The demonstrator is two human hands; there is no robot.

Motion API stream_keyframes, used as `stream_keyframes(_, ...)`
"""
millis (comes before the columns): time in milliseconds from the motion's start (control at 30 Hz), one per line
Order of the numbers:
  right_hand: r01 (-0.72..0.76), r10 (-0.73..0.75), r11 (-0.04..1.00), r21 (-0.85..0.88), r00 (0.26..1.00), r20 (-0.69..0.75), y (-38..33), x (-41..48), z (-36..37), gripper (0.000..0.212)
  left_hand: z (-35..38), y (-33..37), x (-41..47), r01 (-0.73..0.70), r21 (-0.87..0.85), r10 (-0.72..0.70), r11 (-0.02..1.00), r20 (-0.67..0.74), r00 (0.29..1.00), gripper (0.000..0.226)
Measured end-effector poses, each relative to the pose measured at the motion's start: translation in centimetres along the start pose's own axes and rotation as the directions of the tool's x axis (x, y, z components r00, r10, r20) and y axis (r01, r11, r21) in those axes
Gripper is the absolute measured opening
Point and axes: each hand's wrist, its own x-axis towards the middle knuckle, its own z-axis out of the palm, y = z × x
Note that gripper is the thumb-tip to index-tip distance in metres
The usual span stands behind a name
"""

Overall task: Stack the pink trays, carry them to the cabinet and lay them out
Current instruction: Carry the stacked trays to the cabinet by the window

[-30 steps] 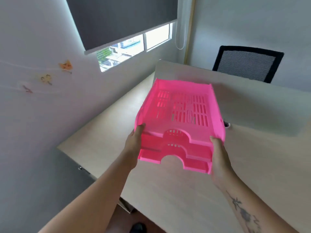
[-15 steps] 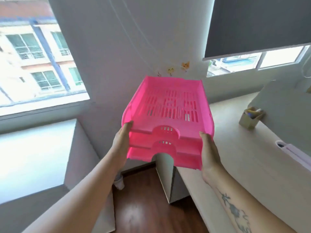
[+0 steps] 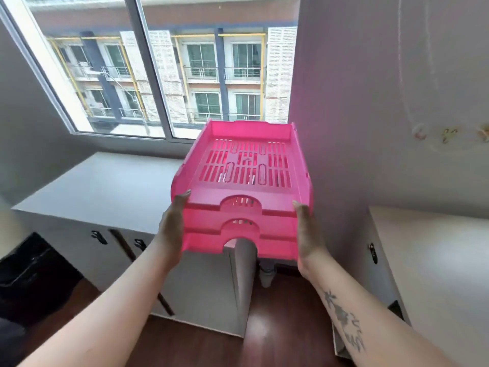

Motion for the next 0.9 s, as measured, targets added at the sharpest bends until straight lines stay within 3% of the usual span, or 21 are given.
stream_keyframes(167,-0.034,0.039,0.999,-0.039,0.991,0.129,1.9,2.3,7.6,0.080,-6.8,0.0,2.2,-0.029,-0.016,0.027,0.999,-0.118,0.993,0.060)
stream_keyframes(267,-0.054,0.065,0.995,-0.089,0.989,0.131,3.2,4.4,12.0,0.092,-10.4,0.0,4.6,-0.029,-0.033,0.023,0.999,-0.172,0.985,0.059)
stream_keyframes(500,-0.127,0.137,0.981,-0.149,0.989,0.062,6.4,8.9,21.0,0.059,-17.6,0.3,11.5,-0.001,-0.034,-0.007,0.999,-0.228,0.974,0.053)
stream_keyframes(667,-0.148,0.155,0.979,-0.137,0.987,0.041,7.9,10.3,24.9,0.059,-20.9,-0.1,15.3,0.047,-0.002,-0.047,0.999,-0.227,0.973,0.063)
stream_keyframes(800,-0.098,0.103,0.985,-0.139,0.994,0.028,8.8,10.6,27.0,0.083,-22.8,0.1,17.2,0.077,0.057,-0.064,0.995,-0.199,0.978,0.065)
stream_keyframes(900,-0.080,0.089,0.975,-0.209,0.995,0.038,8.6,11.1,27.4,0.068,-23.7,0.9,17.8,0.079,0.138,-0.056,0.987,-0.160,0.985,0.056)
